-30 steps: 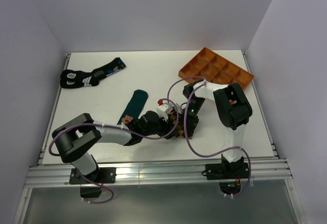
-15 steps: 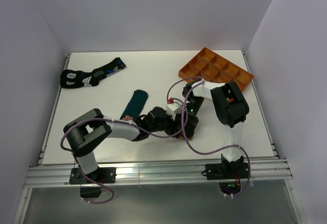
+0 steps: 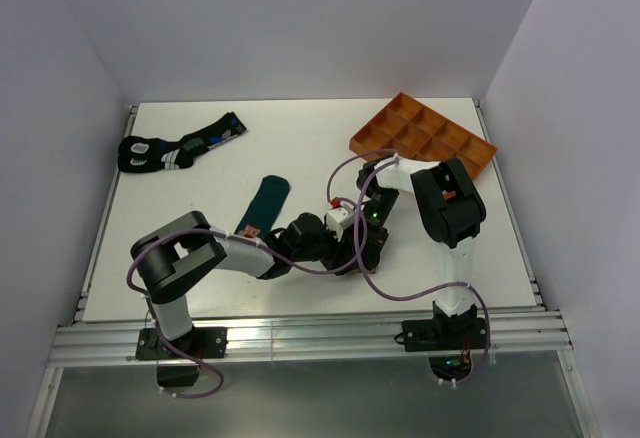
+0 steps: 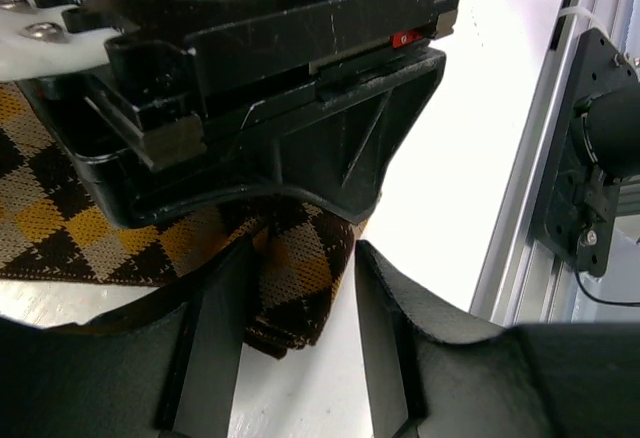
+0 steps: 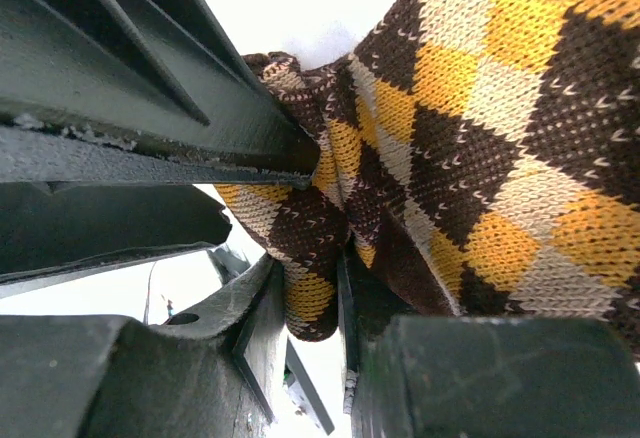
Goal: Roll the socks
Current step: Roll the sock at the center of the board.
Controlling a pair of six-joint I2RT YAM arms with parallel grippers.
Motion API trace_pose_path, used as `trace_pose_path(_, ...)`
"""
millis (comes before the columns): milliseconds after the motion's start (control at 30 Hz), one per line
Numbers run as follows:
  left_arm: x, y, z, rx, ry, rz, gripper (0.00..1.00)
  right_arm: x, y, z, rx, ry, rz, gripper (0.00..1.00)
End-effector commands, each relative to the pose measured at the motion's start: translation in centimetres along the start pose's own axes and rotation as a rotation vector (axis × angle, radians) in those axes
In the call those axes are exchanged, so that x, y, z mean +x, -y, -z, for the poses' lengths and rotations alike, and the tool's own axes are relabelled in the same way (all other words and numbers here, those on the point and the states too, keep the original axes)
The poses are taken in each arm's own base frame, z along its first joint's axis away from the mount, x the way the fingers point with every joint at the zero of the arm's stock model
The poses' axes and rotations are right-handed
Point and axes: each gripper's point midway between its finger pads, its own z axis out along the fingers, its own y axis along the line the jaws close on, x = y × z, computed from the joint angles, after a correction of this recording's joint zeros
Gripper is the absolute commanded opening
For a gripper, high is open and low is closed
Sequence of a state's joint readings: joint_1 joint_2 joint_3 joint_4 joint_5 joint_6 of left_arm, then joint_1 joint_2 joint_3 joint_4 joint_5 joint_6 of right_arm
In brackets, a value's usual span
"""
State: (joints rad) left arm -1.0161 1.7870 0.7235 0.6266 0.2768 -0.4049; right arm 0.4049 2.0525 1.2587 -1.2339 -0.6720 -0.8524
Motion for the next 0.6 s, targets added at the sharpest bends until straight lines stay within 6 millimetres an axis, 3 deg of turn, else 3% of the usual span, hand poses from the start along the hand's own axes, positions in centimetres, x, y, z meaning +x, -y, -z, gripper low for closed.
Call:
trace_pose_path(0,0.5,1.0,-0.2,0.053,-0.001,0.020,0.49,-0.7,1.6,0.3,0.045,0.014,0.003,0.17)
trace_pose_path(200,1.6,0.1,-0.6,0.013,-0.018,0.078,0.43,-0.9,1.6,0.4,0.061,0.038,0.000,0.17)
trace_pose_path(367,3.9,-0.6,-1.3,-0.015,-0.065,0.177,0.25,-1.6,1.2,0.5,0.074,0.093,-0.031,0.21)
trace_pose_path(467,4.9,-0.7,-1.2,-0.028,-0.073,0.226,0.09,-2.2,1.1,0.9,0.109,0.137,-0.042,0.23)
trace_pose_path(500,5.0,-0.8,-1.2,-0.032,-0.073,0.239,0.01,-2.4,1.1,1.1,0.124,0.153,-0.062,0.30)
trace_pose_path(567,5.5,-0.8,-1.1,-0.040,-0.087,0.271,0.00,-2.8,1.1,1.7,0.178,0.196,-0.044,0.45)
